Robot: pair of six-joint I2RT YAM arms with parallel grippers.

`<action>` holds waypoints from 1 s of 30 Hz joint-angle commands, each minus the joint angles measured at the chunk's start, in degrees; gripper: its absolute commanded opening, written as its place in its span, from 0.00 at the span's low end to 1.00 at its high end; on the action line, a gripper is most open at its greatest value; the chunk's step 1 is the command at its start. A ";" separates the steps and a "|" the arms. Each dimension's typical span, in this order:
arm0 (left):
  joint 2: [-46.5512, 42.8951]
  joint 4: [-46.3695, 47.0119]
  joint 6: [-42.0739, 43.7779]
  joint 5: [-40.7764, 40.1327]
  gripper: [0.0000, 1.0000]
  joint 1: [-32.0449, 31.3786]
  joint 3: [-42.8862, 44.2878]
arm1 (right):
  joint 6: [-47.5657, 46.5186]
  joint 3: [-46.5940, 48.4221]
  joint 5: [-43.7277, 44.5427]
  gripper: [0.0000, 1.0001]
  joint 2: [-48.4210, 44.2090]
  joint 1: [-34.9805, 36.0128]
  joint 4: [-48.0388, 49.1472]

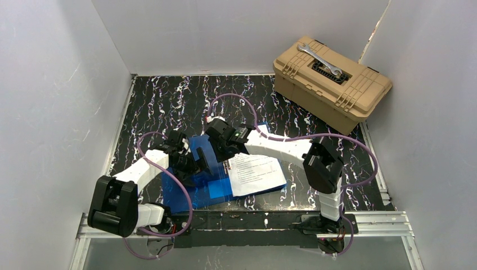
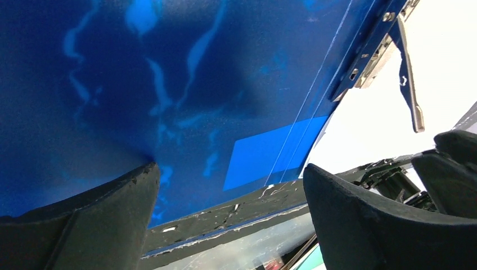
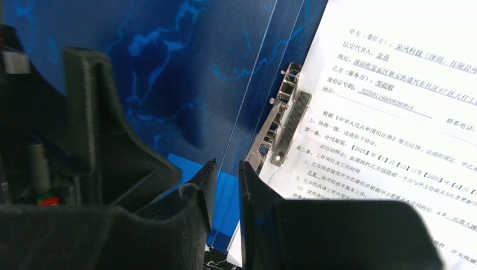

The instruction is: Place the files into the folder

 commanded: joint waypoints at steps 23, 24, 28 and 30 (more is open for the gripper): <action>-0.04 -3.13 -1.51 -3.86 0.98 0.19 0.42 | -3.56 0.00 4.03 0.11 2.82 3.22 -6.36; 0.02 -3.13 -1.51 -3.87 0.98 0.19 0.50 | -3.67 -0.19 4.36 0.10 2.98 3.48 -6.68; 0.27 -2.90 -1.88 -3.95 0.98 0.20 0.55 | -3.90 -0.90 5.77 0.05 3.61 4.41 -7.91; 0.37 -2.63 -2.08 -3.92 0.98 0.19 0.43 | -3.89 -1.34 6.58 0.03 3.84 4.91 -8.47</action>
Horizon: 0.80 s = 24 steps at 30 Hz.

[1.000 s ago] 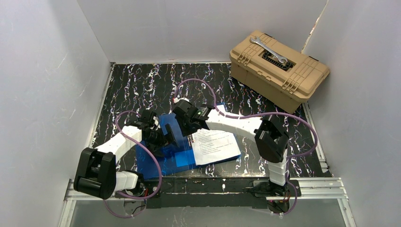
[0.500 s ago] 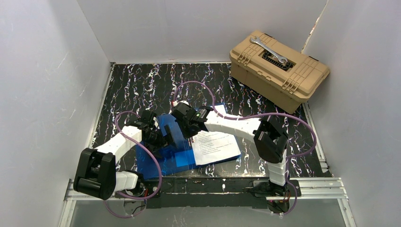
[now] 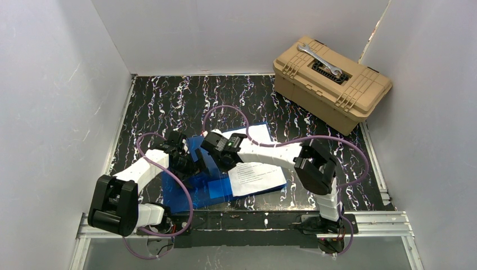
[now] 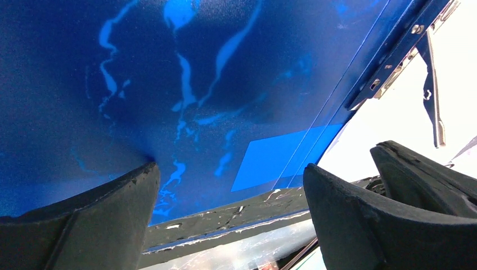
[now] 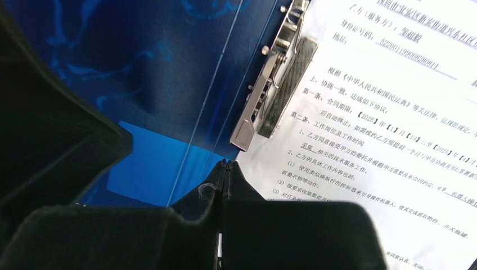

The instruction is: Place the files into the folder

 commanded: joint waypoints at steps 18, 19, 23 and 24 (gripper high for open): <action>-0.02 0.16 -0.16 0.05 0.98 0.19 -0.17 | 0.94 3.15 5.52 0.19 -5.13 1.87 -3.81; -0.06 0.14 -0.16 0.07 0.98 0.19 -0.14 | 0.88 4.13 5.75 0.20 -5.55 1.87 -3.74; -0.28 0.22 0.08 0.22 0.98 0.19 -0.04 | 0.63 7.71 8.19 0.27 -5.67 1.79 -3.76; -0.36 0.13 0.07 0.32 0.98 0.19 -0.04 | 0.42 8.74 8.79 0.29 -5.30 1.79 -3.81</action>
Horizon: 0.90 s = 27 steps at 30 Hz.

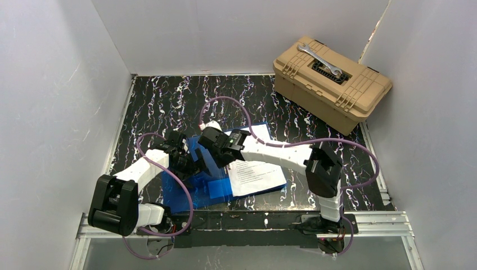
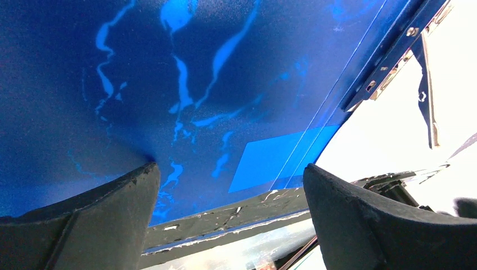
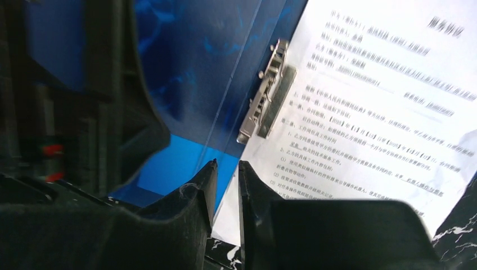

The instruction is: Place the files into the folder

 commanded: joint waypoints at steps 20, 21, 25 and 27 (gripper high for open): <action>-0.49 -0.43 1.20 0.36 0.98 0.20 0.22 | -2.36 9.49 0.92 0.26 6.96 -2.38 -0.32; -0.47 -0.36 1.21 0.27 0.98 0.21 0.16 | -2.36 9.08 0.67 0.26 6.91 -2.38 -0.39; -0.05 -0.32 1.20 0.31 0.98 0.19 0.30 | -2.42 7.65 -0.22 0.25 6.47 -2.38 -0.39; 0.05 -0.19 1.11 0.41 0.98 0.22 0.25 | -2.46 7.16 -0.66 0.23 6.42 -2.39 -0.65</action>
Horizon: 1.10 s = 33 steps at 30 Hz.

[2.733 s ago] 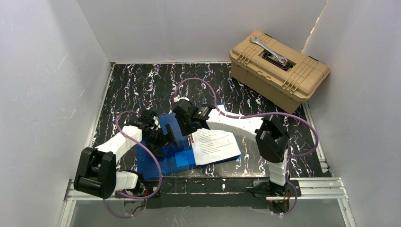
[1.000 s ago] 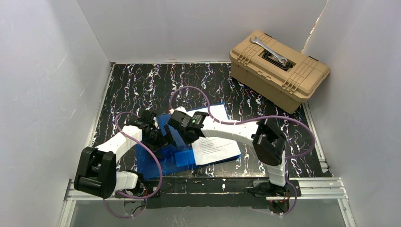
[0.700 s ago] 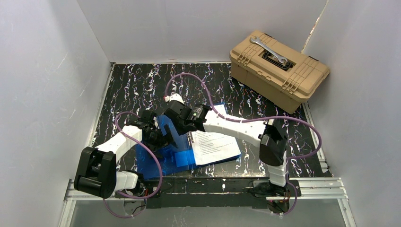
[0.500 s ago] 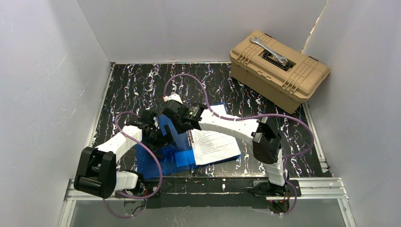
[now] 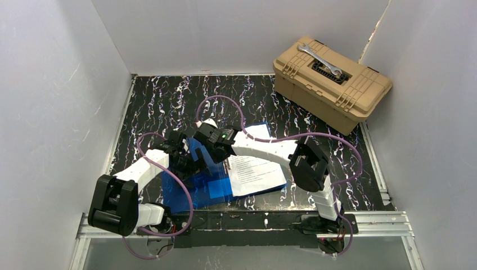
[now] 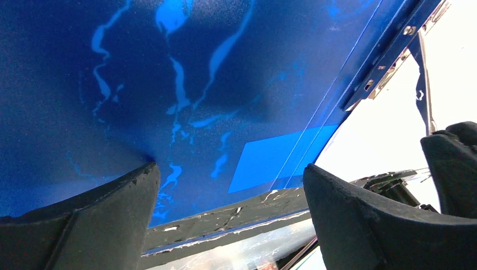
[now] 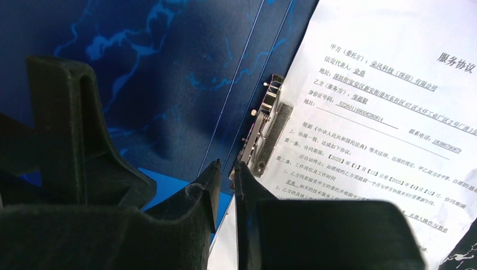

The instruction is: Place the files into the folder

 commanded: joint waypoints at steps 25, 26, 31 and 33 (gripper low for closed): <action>0.10 0.61 -1.52 0.19 0.98 0.22 -0.56 | 0.04 -12.87 -2.71 0.01 -4.15 1.75 -0.55; 0.26 0.69 -1.56 0.14 0.98 0.24 -0.65 | 0.28 -13.73 -2.54 0.01 -4.23 1.96 -0.40; 0.67 0.89 -1.71 0.10 0.98 0.19 -0.74 | 1.28 -17.73 -1.89 0.01 -4.42 2.92 0.57; 0.84 0.96 -1.74 0.04 0.98 0.19 -0.74 | 1.50 -18.63 -1.42 0.01 -4.22 3.21 0.57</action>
